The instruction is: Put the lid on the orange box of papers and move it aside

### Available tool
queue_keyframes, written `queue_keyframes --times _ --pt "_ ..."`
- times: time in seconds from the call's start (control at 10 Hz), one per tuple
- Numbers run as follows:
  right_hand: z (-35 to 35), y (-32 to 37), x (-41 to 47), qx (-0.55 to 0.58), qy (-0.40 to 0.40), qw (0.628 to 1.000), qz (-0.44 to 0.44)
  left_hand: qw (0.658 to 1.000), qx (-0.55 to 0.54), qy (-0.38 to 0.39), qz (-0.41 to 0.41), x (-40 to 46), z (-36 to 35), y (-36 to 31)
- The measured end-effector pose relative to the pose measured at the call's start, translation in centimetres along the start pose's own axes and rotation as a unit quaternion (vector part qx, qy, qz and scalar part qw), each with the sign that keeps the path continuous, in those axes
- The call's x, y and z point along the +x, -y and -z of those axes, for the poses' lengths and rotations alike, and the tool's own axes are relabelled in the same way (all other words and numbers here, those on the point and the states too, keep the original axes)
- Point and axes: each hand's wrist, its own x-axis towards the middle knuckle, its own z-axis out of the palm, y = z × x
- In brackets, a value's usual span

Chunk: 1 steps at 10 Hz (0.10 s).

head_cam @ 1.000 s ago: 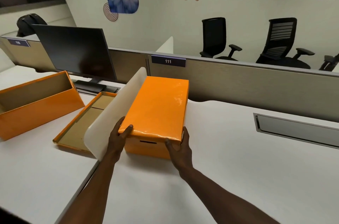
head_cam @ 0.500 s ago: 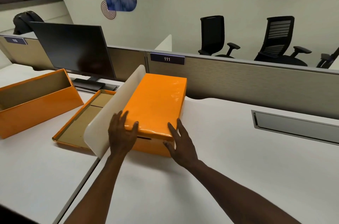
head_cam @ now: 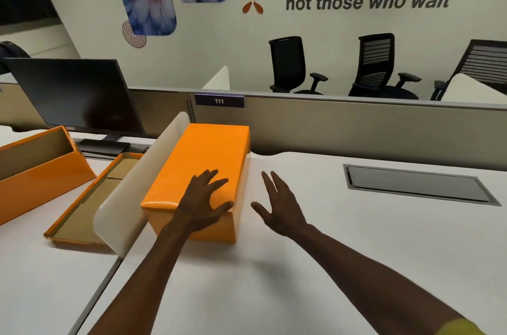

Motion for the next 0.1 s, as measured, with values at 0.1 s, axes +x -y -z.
queue_keyframes --times 0.1 --pt "4.92 -2.44 0.89 -0.056 -0.068 0.996 0.001 0.997 -0.003 -0.034 -0.070 4.68 -0.07 -7.75"
